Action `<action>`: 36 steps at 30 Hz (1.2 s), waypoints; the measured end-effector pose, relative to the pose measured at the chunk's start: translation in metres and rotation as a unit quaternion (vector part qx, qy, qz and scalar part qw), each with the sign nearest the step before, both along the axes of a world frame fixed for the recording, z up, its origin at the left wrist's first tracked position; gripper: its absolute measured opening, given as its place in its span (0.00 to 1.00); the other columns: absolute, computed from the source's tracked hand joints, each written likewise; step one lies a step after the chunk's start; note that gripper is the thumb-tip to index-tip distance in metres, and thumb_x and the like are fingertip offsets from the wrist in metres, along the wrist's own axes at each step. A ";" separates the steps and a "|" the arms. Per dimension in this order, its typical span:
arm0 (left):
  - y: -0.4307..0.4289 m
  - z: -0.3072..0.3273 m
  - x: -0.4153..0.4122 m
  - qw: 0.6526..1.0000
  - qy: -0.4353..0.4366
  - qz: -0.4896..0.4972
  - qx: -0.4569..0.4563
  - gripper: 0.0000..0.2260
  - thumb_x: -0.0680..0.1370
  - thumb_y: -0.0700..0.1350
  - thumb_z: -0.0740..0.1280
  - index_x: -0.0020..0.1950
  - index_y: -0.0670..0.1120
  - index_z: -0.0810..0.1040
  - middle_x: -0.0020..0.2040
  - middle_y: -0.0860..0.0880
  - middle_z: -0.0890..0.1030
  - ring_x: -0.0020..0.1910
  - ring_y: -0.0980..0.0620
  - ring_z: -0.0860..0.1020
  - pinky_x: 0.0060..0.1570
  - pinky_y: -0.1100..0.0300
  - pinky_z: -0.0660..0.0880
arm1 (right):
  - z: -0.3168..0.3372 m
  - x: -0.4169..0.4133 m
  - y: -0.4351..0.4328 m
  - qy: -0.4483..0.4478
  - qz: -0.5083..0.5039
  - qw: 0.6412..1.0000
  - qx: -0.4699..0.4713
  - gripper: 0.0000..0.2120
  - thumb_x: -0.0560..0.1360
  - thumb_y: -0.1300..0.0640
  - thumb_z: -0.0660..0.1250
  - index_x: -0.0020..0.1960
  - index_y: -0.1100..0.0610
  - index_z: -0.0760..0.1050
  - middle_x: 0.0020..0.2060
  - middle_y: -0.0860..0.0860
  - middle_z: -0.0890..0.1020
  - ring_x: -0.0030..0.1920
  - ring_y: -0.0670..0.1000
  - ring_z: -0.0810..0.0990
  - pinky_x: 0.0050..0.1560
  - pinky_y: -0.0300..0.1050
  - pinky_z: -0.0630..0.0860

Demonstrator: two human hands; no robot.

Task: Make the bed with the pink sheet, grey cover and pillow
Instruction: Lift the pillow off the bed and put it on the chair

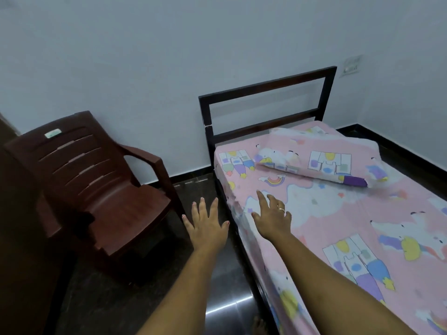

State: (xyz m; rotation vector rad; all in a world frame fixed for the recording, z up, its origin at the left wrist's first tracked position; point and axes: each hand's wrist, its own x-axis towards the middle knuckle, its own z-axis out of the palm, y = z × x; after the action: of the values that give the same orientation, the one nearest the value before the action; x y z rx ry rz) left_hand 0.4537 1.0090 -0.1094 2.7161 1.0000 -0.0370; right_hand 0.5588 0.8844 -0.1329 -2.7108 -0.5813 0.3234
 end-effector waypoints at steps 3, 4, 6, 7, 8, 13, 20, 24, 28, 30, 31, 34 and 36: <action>0.034 0.003 0.071 1.000 0.011 -0.019 0.001 0.31 0.79 0.58 0.57 0.77 0.57 0.45 0.78 0.49 0.41 0.76 0.47 0.37 0.71 0.40 0.36 | 0.000 0.067 0.028 0.008 -0.008 1.000 -0.015 0.29 0.81 0.45 0.54 0.77 0.44 0.44 0.76 0.49 0.52 0.75 0.56 0.52 0.71 0.59 0.56; 0.042 0.004 0.091 1.000 0.008 -0.024 -0.001 0.31 0.79 0.58 0.57 0.78 0.56 0.46 0.78 0.49 0.42 0.76 0.47 0.37 0.71 0.40 0.36 | 0.002 0.086 0.033 0.001 -0.006 1.000 -0.025 0.29 0.81 0.46 0.54 0.77 0.44 0.44 0.76 0.49 0.52 0.75 0.55 0.52 0.71 0.59 0.55; 0.057 0.008 0.138 0.999 -0.002 -0.040 -0.007 0.30 0.79 0.58 0.58 0.77 0.56 0.47 0.79 0.49 0.43 0.76 0.47 0.38 0.71 0.40 0.36 | 0.010 0.129 0.044 -0.003 -0.017 0.999 -0.039 0.29 0.81 0.46 0.53 0.77 0.44 0.44 0.76 0.49 0.52 0.75 0.55 0.51 0.72 0.59 0.54; 0.063 0.008 0.160 0.999 -0.004 -0.046 -0.013 0.30 0.79 0.58 0.58 0.77 0.56 0.48 0.79 0.48 0.44 0.76 0.47 0.38 0.71 0.40 0.36 | 0.013 0.149 0.049 -0.007 -0.023 0.999 -0.044 0.29 0.81 0.46 0.53 0.77 0.45 0.44 0.76 0.50 0.52 0.75 0.55 0.51 0.72 0.59 0.54; 0.068 0.008 0.182 0.998 -0.004 -0.053 -0.021 0.31 0.79 0.58 0.58 0.77 0.56 0.48 0.79 0.48 0.45 0.77 0.46 0.38 0.71 0.40 0.36 | 0.015 0.168 0.052 -0.013 -0.025 0.998 -0.053 0.28 0.81 0.46 0.53 0.77 0.45 0.45 0.76 0.50 0.52 0.75 0.56 0.51 0.71 0.58 0.55; 0.079 -0.005 0.286 0.992 0.022 -0.115 -0.036 0.30 0.80 0.59 0.56 0.77 0.56 0.47 0.78 0.48 0.43 0.76 0.45 0.38 0.71 0.39 0.38 | 0.017 0.259 0.055 -0.041 -0.065 0.995 -0.070 0.29 0.80 0.46 0.54 0.77 0.44 0.45 0.76 0.49 0.54 0.74 0.55 0.55 0.68 0.56 0.60; 0.088 -0.044 0.460 0.968 0.049 -0.242 -0.054 0.29 0.80 0.59 0.55 0.77 0.55 0.48 0.78 0.48 0.43 0.77 0.46 0.40 0.71 0.40 0.38 | -0.007 0.407 0.053 -0.022 -0.155 0.982 -0.107 0.29 0.81 0.46 0.53 0.77 0.44 0.43 0.76 0.49 0.51 0.75 0.55 0.51 0.71 0.59 0.55; 0.108 -0.086 0.557 0.954 0.097 -0.276 -0.069 0.29 0.80 0.58 0.56 0.77 0.56 0.48 0.78 0.48 0.43 0.77 0.46 0.40 0.71 0.40 0.39 | -0.043 0.498 0.069 0.027 -0.195 0.971 -0.133 0.30 0.81 0.46 0.54 0.78 0.45 0.43 0.76 0.49 0.51 0.75 0.55 0.52 0.71 0.59 0.57; 0.128 -0.139 0.621 0.946 0.179 -0.243 -0.121 0.28 0.79 0.58 0.57 0.77 0.53 0.52 0.78 0.47 0.52 0.76 0.44 0.50 0.72 0.41 0.46 | -0.085 0.572 0.083 0.064 -0.216 0.964 -0.141 0.31 0.80 0.46 0.57 0.78 0.48 0.46 0.76 0.50 0.54 0.74 0.56 0.55 0.69 0.58 0.61; 0.131 -0.169 0.641 0.932 0.237 -0.165 -0.218 0.26 0.79 0.58 0.57 0.75 0.48 0.60 0.73 0.45 0.65 0.72 0.44 0.63 0.69 0.47 0.57 | -0.105 0.597 0.082 0.070 -0.209 0.962 -0.161 0.32 0.79 0.46 0.59 0.77 0.48 0.47 0.75 0.49 0.55 0.73 0.55 0.57 0.67 0.55 0.63; 0.128 -0.184 0.648 0.911 0.262 -0.113 -0.297 0.25 0.80 0.57 0.58 0.72 0.45 0.65 0.68 0.43 0.71 0.65 0.44 0.70 0.62 0.53 0.63 | -0.116 0.609 0.079 0.077 -0.202 0.960 -0.178 0.33 0.78 0.46 0.60 0.77 0.48 0.48 0.75 0.49 0.56 0.73 0.55 0.57 0.66 0.55 0.64; 0.113 -0.211 0.653 0.814 0.317 0.007 -0.486 0.25 0.81 0.56 0.58 0.67 0.37 0.71 0.50 0.42 0.78 0.46 0.47 0.74 0.42 0.61 0.65 | -0.143 0.633 0.063 0.107 -0.173 0.947 -0.250 0.35 0.77 0.50 0.62 0.77 0.49 0.46 0.75 0.48 0.53 0.74 0.54 0.55 0.66 0.54 0.63; 0.099 -0.225 0.651 0.755 0.350 0.059 -0.551 0.26 0.80 0.58 0.58 0.67 0.39 0.70 0.57 0.45 0.77 0.56 0.48 0.76 0.42 0.61 0.67 | -0.155 0.645 0.049 0.137 -0.160 0.931 -0.299 0.36 0.77 0.55 0.61 0.78 0.50 0.44 0.76 0.48 0.50 0.75 0.54 0.53 0.66 0.54 0.63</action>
State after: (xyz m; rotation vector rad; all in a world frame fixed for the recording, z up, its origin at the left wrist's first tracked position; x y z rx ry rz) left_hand 1.1046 1.1080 -0.3339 1.4868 0.8510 -1.2583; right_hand 1.2034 0.9336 -0.2879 -3.1719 0.0648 0.8946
